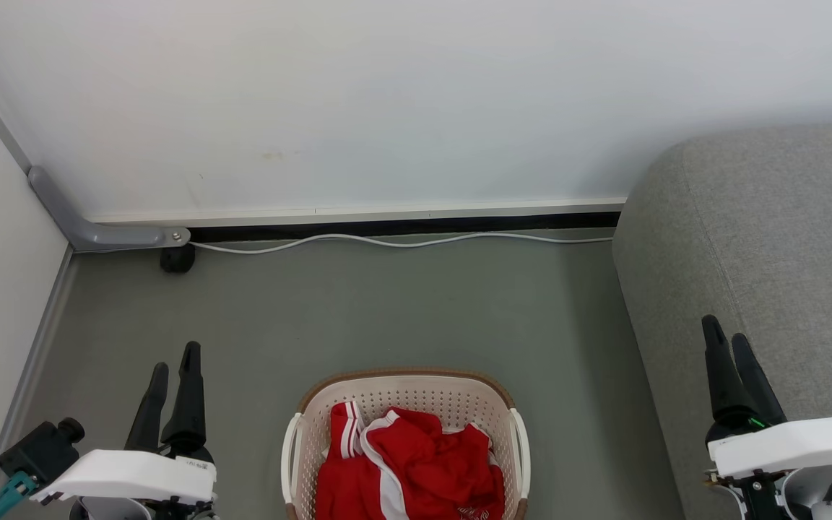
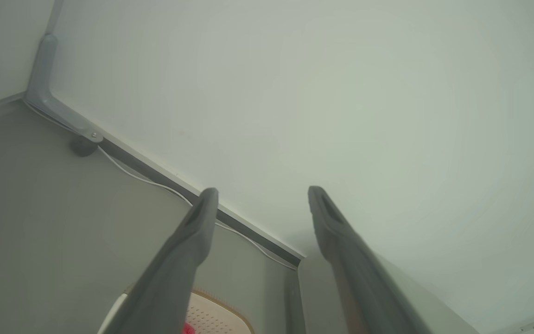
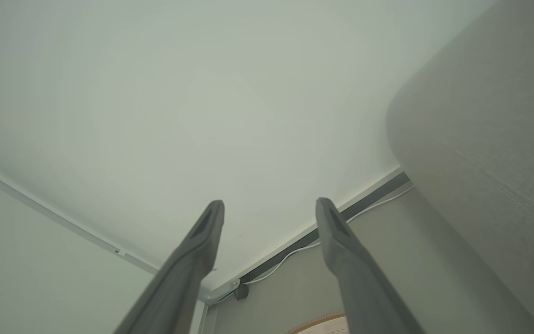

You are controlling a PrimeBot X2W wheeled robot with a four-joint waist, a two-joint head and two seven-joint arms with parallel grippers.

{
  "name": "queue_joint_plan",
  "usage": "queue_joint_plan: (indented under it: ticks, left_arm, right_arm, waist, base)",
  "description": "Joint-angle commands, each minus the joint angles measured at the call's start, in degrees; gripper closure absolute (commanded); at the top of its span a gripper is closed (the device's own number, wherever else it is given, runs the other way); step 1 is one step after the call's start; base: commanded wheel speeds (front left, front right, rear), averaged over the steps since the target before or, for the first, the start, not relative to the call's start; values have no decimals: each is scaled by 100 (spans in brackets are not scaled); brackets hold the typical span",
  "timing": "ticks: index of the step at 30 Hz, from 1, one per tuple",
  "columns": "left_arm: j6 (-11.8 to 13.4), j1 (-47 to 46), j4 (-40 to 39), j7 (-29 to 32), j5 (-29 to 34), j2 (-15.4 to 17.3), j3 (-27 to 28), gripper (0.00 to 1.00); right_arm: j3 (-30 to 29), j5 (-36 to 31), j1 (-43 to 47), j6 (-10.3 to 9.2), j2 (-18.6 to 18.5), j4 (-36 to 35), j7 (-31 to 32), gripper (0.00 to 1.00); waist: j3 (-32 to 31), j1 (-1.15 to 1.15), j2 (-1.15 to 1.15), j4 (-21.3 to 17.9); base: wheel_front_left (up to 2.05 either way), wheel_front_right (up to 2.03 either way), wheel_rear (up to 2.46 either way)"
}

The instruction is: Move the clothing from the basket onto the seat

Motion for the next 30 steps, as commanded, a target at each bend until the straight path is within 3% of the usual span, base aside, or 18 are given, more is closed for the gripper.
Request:
queue_joint_plan:
  ticks: [1, 30]
  left_arm:
    - [27, -329, -157, -59, 165, 96, 86, 0]
    - [-49, -456, 260, -548, 1997, 81, 124, 0]
  right_arm:
    - [94, -165, -247, 15, -76, -208, -87, 0]
    - [427, -2154, -224, 21, -94, -213, -574, 0]
  waist:
    - [0, 0, 0, -1]
    - [-65, 0, 0, -38]
  base:
    - [0, 0, 0]
    - [0, 0, 0]
